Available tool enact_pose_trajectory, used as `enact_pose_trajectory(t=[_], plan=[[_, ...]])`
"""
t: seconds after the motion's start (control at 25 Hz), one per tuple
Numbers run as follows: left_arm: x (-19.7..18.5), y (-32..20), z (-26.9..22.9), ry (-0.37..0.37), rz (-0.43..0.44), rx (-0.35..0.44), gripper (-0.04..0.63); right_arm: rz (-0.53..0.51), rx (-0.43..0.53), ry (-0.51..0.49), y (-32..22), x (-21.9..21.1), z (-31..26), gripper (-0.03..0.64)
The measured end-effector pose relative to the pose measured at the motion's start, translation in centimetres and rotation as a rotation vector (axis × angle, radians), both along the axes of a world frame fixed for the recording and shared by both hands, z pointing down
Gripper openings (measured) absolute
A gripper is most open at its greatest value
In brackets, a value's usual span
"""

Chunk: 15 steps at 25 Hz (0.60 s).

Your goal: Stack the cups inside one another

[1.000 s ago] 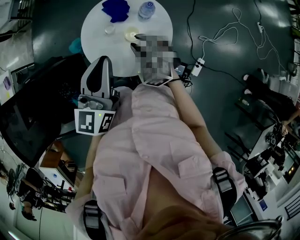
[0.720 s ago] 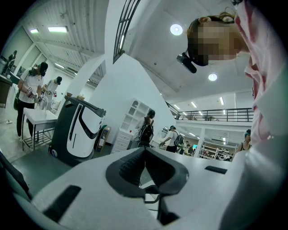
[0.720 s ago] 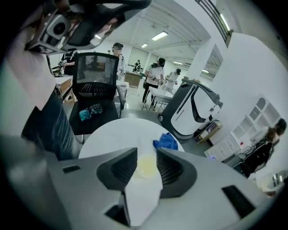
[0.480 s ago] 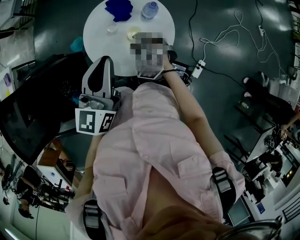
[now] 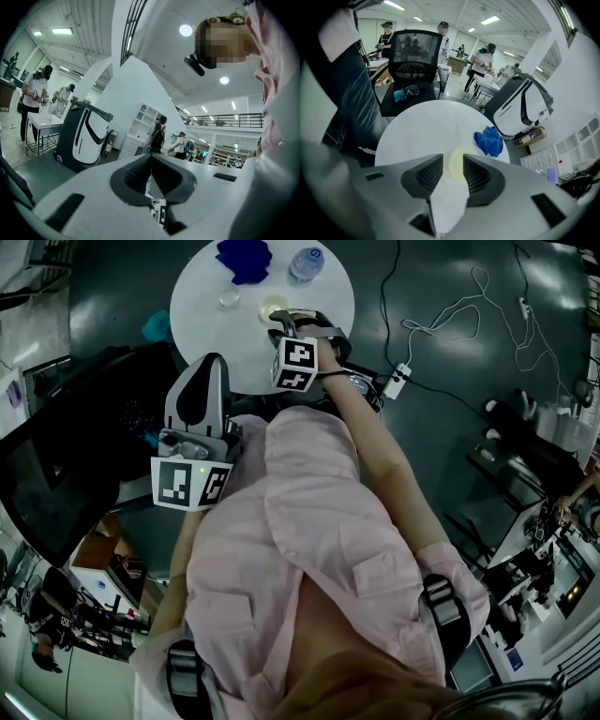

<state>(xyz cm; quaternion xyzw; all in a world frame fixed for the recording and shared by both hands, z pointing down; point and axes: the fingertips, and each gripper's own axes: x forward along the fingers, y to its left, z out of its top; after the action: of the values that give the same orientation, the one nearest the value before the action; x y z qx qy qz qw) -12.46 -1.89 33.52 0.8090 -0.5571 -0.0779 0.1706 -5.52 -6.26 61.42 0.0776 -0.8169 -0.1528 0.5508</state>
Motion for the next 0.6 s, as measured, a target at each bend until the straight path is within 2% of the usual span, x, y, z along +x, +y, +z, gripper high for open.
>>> enact_pose_trajectory(t=[0.6], plan=[[-1.0, -1.4, 0.6, 0.015, -0.015, -0.036, 0.02, -0.043, -0.045, 0.109, -0.6, -0.2, 3.6, 0.13]])
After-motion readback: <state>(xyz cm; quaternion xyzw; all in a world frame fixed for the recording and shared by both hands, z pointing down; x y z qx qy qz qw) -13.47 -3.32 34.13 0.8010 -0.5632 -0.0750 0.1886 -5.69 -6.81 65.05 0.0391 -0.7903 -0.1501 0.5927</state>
